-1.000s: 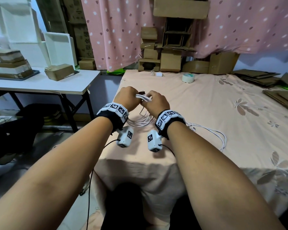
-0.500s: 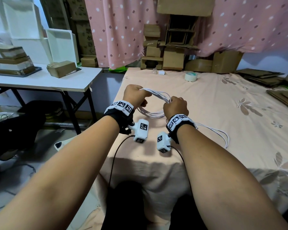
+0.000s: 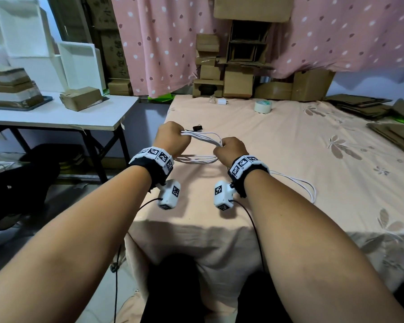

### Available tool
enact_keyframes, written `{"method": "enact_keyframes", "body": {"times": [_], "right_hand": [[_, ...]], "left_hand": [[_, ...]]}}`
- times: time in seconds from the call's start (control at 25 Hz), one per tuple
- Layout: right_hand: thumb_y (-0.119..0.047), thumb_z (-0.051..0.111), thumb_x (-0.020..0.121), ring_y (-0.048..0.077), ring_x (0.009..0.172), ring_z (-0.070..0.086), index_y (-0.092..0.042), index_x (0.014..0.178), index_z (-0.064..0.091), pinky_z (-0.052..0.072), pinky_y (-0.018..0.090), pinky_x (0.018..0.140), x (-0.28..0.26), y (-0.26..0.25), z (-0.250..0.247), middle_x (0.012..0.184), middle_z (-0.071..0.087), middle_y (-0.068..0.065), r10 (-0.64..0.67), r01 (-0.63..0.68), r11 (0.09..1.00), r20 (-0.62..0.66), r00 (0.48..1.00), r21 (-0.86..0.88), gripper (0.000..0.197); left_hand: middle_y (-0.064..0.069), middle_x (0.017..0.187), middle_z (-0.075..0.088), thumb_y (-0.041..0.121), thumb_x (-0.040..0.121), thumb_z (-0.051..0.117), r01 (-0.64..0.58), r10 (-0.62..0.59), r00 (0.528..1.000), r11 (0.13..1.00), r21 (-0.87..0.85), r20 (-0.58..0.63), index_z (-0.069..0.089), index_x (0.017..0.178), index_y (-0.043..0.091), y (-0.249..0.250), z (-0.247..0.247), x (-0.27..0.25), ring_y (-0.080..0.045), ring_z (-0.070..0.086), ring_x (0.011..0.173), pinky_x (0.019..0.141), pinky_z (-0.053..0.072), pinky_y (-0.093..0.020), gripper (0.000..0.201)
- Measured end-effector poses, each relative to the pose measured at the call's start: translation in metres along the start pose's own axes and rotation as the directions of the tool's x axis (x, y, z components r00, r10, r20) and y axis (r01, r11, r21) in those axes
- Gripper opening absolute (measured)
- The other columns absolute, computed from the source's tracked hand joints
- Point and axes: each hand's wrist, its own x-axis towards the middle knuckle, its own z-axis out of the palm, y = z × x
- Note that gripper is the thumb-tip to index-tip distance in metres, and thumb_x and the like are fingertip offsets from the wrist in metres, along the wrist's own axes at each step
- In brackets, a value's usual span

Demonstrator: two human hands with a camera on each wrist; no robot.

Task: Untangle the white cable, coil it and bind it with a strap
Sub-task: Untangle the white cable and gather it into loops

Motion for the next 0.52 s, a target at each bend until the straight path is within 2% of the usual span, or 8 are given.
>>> {"method": "enact_keyframes", "body": {"times": [0.08,0.16,0.24,0.32,0.4,0.52], "right_hand": [[-0.017,0.073,0.081,0.024,0.069,0.054,-0.016,0.064,0.060,0.042,0.031,0.065,-0.001,0.000,0.002,0.066,0.057,0.004,-0.052,0.037,0.966,0.053,0.997,0.255,0.021],[-0.018,0.083,0.079,0.022,0.065,0.057,-0.009,0.071,0.063,0.046,0.031,0.065,-0.007,0.000,0.004,0.070,0.059,0.011,-0.105,0.034,0.854,0.107,0.989,0.519,0.023],[-0.021,0.084,0.081,0.023,0.058,0.058,-0.004,0.080,0.064,0.047,0.030,0.058,-0.014,-0.001,0.001,0.071,0.056,0.014,-0.130,-0.031,0.739,0.188,0.974,0.673,0.026],[-0.028,0.078,0.087,0.026,0.061,0.065,-0.007,0.083,0.067,0.051,0.028,0.057,-0.016,0.000,-0.004,0.074,0.063,0.013,-0.104,-0.124,0.670,0.258,0.961,0.732,0.025],[-0.025,0.072,0.091,0.027,0.071,0.068,-0.009,0.088,0.069,0.052,0.026,0.054,-0.014,0.006,-0.006,0.081,0.069,0.012,-0.065,-0.188,0.601,0.283,0.957,0.777,0.016],[-0.013,0.062,0.095,0.022,0.071,0.068,-0.010,0.084,0.068,0.046,0.022,0.050,-0.012,0.017,-0.005,0.077,0.072,0.008,-0.010,-0.205,0.621,0.269,0.963,0.757,0.013]], "left_hand": [[-0.006,0.050,0.025,0.016,0.082,0.057,0.009,-0.009,1.000,1.000,0.025,-0.007,0.031,0.049,0.012,-0.004,-0.004,0.001,-0.025,0.020,0.058,0.047,0.020,-0.028,0.042],[-0.007,0.052,0.031,0.019,0.083,0.057,0.046,-0.045,0.999,0.998,0.030,-0.013,0.037,0.052,0.009,-0.009,-0.008,0.002,-0.025,0.024,0.056,0.048,0.023,-0.029,0.039],[-0.008,0.053,0.032,0.021,0.084,0.057,0.062,-0.062,0.998,0.998,0.017,-0.024,0.037,0.053,0.008,-0.011,-0.011,0.004,-0.025,0.026,0.056,0.049,0.024,-0.030,0.039],[-0.006,0.051,0.028,0.022,0.087,0.058,0.055,-0.055,0.997,0.998,0.004,-0.045,0.032,0.052,0.010,-0.010,-0.013,0.005,-0.023,0.022,0.055,0.049,0.021,-0.031,0.044],[-0.005,0.050,0.024,0.024,0.088,0.059,0.049,-0.050,0.997,0.999,-0.016,-0.062,0.029,0.052,0.012,-0.012,-0.017,0.006,-0.022,0.019,0.055,0.050,0.019,-0.031,0.048],[-0.006,0.052,0.024,0.023,0.086,0.059,0.074,-0.077,0.993,0.997,-0.031,-0.084,0.030,0.052,0.013,-0.019,-0.021,0.007,-0.022,0.019,0.057,0.051,0.018,-0.030,0.046]]}}
